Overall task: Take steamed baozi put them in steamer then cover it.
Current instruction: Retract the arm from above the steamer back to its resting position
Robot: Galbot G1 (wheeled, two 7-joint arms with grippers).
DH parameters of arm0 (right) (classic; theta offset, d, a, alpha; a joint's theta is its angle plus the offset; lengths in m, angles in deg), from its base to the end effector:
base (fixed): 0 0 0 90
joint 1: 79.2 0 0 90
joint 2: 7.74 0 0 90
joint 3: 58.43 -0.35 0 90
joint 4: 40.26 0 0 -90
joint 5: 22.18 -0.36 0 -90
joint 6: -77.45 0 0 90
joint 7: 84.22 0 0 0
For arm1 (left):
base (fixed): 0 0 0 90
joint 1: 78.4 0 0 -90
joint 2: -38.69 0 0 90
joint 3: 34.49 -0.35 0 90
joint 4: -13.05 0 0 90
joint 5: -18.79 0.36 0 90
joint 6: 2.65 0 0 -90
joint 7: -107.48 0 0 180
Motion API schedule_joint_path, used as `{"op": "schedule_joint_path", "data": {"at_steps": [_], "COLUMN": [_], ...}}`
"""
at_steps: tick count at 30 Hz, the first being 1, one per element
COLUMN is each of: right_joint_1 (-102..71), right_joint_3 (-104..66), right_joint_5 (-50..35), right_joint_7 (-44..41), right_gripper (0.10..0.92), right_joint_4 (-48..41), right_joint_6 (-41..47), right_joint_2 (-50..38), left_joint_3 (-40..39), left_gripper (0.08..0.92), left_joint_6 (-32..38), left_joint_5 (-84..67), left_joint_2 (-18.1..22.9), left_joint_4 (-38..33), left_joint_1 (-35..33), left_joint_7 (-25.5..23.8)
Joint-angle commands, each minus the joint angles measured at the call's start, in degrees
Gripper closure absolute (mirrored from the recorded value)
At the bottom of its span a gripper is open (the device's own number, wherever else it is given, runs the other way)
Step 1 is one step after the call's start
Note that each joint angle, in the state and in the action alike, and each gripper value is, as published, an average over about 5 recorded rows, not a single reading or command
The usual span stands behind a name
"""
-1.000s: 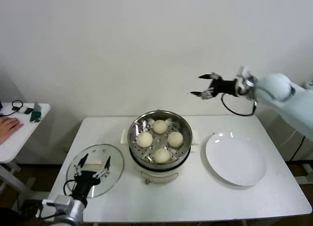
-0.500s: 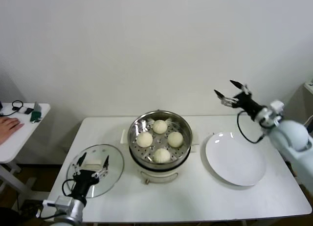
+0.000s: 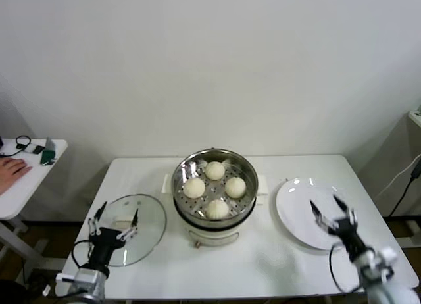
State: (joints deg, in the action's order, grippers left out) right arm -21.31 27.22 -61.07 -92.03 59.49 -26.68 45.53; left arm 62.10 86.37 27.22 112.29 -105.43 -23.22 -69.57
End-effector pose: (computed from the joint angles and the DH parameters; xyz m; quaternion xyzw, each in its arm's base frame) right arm 0.1851 -0.1944 -0.3706 0.0822 -0.9941 -0.0275 0.0647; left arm 0.1662 0.0852 -0.3115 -0.0027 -0.9733 -0.2247 0.0470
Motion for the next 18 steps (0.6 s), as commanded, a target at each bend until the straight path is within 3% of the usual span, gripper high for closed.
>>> {"op": "schedule_joint_path", "data": {"at_steps": [1, 8, 18], "right_joint_1": [-8.7, -8.4, -7.7], "right_joint_3": [-2.5, -0.6, 0.3], "right_joint_5": [2.4, 3.5, 4.3], "right_joint_7": [2.2, 3.3, 4.0], "right_gripper": [0.203, 0.203, 0.203], "right_joint_4": [0.7, 1.1, 1.7], "right_joint_6": [-5.9, -6.7, -6.5], "right_joint_2": [10.3, 12.1, 13.4], "left_joint_3": [0.4, -0.2, -1.4], "left_gripper": [0.177, 0.177, 0.177], "left_joint_6": [3.0, 2.1, 1.5], "left_joint_5": [40.5, 61.2, 69.7], "left_joint_2": [-3.7, -2.7, 0.5], "left_joint_4": [5.7, 16.4, 26.2], "left_joint_1": [-0.8, 1.7, 7.5], "left_joint_7": [13.9, 15.6, 17.3]}}
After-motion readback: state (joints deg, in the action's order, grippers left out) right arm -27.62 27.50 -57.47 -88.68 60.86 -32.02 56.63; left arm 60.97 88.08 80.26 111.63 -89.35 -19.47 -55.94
